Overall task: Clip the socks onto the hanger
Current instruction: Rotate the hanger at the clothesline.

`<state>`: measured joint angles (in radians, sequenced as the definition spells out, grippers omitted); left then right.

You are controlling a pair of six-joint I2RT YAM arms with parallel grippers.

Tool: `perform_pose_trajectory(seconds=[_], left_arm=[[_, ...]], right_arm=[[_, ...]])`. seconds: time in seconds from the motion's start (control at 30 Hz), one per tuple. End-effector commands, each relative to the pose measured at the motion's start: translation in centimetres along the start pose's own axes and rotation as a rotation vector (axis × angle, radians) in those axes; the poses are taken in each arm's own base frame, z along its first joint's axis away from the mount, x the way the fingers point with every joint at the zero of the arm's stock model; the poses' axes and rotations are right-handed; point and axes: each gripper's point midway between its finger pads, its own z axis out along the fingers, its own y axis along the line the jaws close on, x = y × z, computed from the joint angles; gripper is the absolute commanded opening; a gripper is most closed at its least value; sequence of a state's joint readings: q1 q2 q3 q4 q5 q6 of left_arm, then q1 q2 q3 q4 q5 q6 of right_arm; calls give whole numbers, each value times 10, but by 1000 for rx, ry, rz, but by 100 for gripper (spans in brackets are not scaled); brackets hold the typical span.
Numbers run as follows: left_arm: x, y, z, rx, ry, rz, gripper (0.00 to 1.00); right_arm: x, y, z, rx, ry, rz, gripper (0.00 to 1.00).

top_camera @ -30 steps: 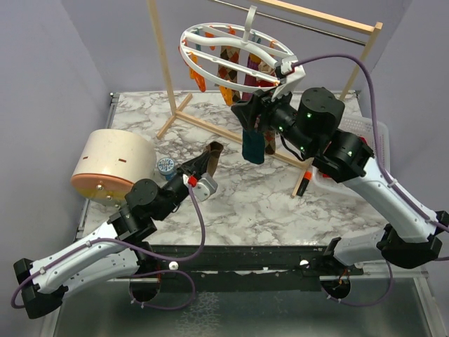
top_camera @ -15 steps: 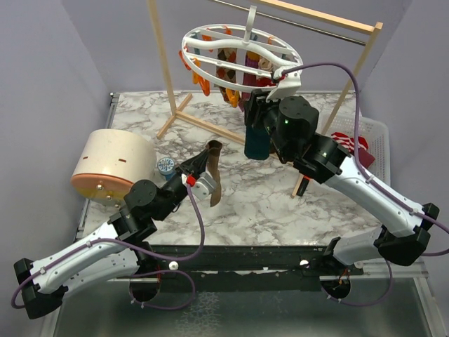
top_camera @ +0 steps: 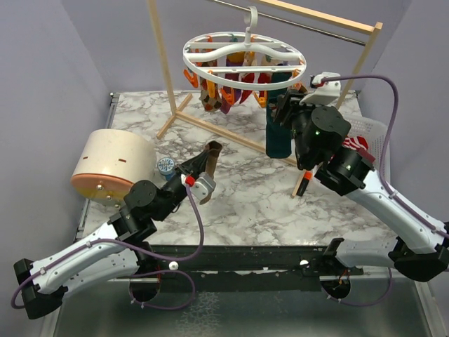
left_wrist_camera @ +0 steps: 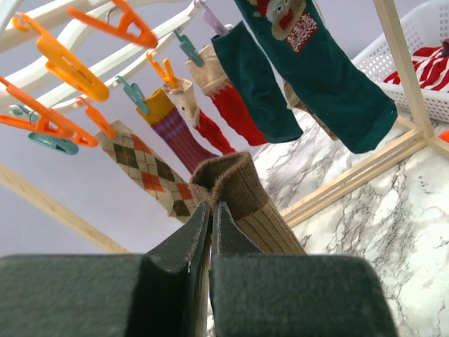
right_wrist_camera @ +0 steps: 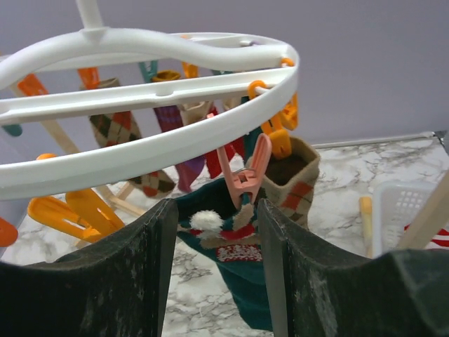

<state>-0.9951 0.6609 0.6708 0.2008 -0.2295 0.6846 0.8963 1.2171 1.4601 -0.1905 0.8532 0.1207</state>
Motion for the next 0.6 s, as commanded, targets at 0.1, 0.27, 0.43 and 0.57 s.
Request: perform_pose_trajectory(seconds=[0.1,0.27,0.43,0.57], left_arm=[[-14,2,16,-15,-50,-25,0],[-30,-2,40,4,-96,-26,0],[-42,-2,67,-6,-123,-7,0],[-45,6,91,-39,-124,2,0]], right_arm=[[-12,-33,-6,93,-31,-8,54],[-16,-45,-9,113,-30,-13,55],[-19,-47,-20,72,-13,4,55],[-23,-36,-29,-28,13,27,55]])
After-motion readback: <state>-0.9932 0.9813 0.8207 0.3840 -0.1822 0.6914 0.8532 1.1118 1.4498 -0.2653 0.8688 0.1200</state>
